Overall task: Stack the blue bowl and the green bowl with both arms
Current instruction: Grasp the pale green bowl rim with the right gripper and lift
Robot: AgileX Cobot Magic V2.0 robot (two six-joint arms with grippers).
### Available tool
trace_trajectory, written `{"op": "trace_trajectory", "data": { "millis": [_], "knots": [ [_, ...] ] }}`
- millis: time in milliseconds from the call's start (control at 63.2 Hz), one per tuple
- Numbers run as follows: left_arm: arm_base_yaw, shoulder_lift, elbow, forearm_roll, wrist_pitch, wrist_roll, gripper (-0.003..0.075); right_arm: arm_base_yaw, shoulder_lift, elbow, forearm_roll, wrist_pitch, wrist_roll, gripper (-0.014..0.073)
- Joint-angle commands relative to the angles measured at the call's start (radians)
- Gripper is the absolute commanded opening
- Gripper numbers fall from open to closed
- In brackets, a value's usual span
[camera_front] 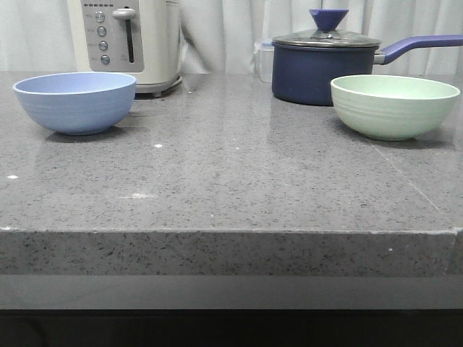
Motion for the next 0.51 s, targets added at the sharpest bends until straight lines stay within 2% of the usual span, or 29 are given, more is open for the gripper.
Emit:
{"op": "trace_trajectory", "data": {
  "millis": [0, 206, 491],
  "knots": [
    [-0.088, 0.005, -0.031, -0.007, -0.096, 0.012, 0.0450, -0.003, 0.087, -0.089, 0.021, -0.018, -0.007, 0.0603],
    [-0.220, 0.005, -0.031, 0.000, -0.096, 0.048, 0.0438, -0.003, 0.296, -0.245, 0.021, 0.040, -0.008, 0.0603],
    [-0.231, 0.005, -0.031, 0.007, -0.096, 0.048, 0.0438, -0.041, 0.578, -0.509, 0.047, 0.145, -0.023, 0.0603]
  ]
}}
